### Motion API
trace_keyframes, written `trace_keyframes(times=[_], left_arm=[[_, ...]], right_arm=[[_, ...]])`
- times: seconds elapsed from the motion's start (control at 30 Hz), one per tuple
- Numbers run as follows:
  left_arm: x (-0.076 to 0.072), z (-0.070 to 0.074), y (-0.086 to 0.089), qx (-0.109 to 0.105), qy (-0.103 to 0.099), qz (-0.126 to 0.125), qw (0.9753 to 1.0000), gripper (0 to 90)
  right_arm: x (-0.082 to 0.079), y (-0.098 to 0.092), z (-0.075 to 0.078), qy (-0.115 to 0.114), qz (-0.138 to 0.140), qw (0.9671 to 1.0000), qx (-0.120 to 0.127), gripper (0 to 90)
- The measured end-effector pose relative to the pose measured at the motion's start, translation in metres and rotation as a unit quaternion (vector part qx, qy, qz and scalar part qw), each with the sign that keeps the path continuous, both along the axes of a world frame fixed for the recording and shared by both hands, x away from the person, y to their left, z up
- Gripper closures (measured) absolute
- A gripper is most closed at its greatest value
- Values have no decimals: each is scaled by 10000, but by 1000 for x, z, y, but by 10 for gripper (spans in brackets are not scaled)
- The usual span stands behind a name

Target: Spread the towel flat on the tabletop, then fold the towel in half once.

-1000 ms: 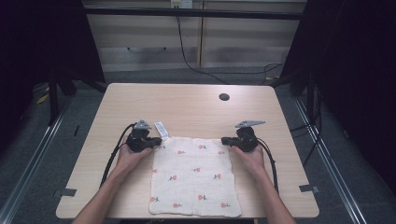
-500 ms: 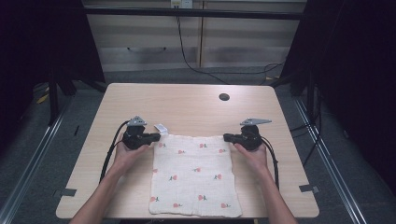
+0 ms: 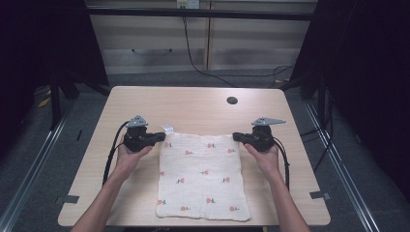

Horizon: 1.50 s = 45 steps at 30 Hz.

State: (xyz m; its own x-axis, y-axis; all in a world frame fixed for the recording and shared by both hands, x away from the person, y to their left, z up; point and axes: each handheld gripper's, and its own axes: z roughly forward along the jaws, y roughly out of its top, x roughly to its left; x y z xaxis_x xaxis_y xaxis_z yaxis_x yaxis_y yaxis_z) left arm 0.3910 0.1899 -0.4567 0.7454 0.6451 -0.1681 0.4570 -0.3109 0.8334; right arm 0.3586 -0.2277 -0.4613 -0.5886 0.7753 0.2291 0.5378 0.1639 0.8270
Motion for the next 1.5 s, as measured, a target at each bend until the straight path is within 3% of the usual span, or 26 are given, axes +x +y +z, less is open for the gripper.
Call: trace_keyframes(times=[0.33, 0.67, 0.83, 0.93, 1.0, 1.27, 1.5], left_arm=[[9, 31, 0, -73, -212, 129, 9997, 859], [16, 57, 0, -421, -457, 173, 9979, 859], [6, 49, 1, -377, -449, 44, 9983, 859], [-1, 45, 0, -415, -405, -20, 9983, 859], [-4, 43, 0, -314, -423, -34, 9986, 859], [-18, 45, 6, -250, -552, -72, 9981, 859], [-24, 36, 5, -195, -540, -106, 9983, 859]], right_arm=[[10, -7, 25, -262, -155, 9994, 191, 874], [20, -13, 46, -406, -183, 9988, 223, 875], [14, -13, 50, -463, -93, 9987, 176, 875], [8, -13, 46, -429, -39, 9984, 358, 875], [4, -11, 45, -420, 4, 9988, 264, 875], [-11, -15, 42, -434, 153, 9988, 167, 875], [-23, -14, 31, -342, 232, 9991, 112, 874]])
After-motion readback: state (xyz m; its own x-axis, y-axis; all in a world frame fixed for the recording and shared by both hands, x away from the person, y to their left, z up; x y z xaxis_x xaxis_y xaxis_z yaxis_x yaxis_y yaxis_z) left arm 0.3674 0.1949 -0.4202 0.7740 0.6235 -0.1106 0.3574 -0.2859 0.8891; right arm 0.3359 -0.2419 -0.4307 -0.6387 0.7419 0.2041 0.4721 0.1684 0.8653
